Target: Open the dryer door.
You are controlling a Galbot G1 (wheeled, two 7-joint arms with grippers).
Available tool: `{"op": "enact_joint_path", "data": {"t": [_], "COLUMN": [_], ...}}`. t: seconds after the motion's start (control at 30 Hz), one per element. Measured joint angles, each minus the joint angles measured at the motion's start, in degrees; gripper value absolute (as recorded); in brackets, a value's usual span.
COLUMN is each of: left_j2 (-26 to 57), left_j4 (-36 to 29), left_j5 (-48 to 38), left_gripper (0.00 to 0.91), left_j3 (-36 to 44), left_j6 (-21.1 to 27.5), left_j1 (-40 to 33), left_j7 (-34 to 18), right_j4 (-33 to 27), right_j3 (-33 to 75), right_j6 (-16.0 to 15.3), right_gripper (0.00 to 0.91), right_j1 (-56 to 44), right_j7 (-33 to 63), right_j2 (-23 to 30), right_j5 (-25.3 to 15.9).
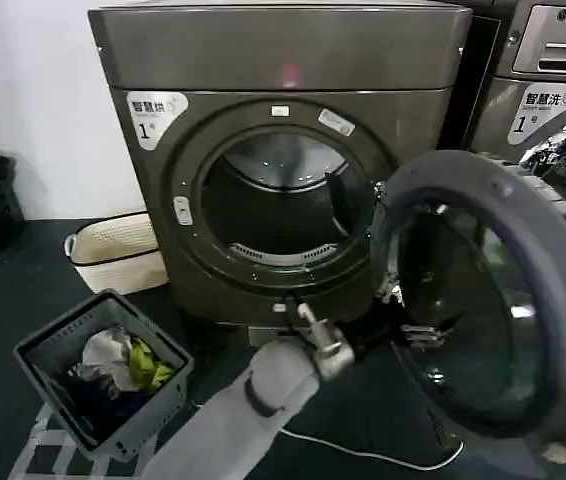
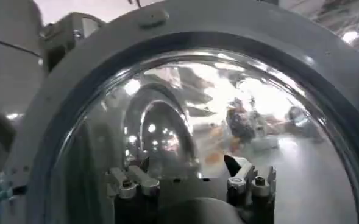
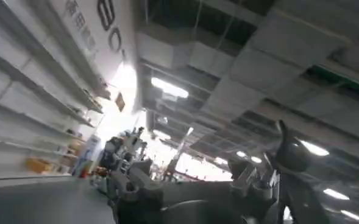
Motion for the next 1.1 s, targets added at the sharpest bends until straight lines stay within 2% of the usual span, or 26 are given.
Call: {"op": "enact_joint_path", "data": {"t": [0.3, 0.7, 0.87, 1.1], "left_j2": [-4.85, -9.88, -9.86, -9.86], "left_j4": [7.75, 17.27, 19.01, 17.78], "left_j5": [0.91, 2.09, 2.17, 1.78], "left_gripper": [0.907, 0.907, 0.907, 0.907], "left_j3": [2.43, 2.63, 2.43, 2.48], "left_j6": [-0.67, -1.34, -1.32, -0.39], "left_j1": [-5.87, -11.65, -12.32, -11.2], "left_j7": [0.01, -0.09, -0.17, -0.13], "right_j4": [1.05, -1.71, -2.61, -3.48], "right_j3": [1.5, 3.86, 3.9, 3.65], "right_j6": [0.59, 1.29, 2.33, 2.34], "right_gripper": [0.907, 0.907, 0.907, 0.907], "right_j1": [-0.36, -1.46, -1.57, -1.07], "right_j7": [0.22, 1.54, 1.53, 1.42], "right_j2": [1.25, 0.86, 0.5, -0.08], "right_j5": [-0.01, -0.7, -1.57, -2.07]}}
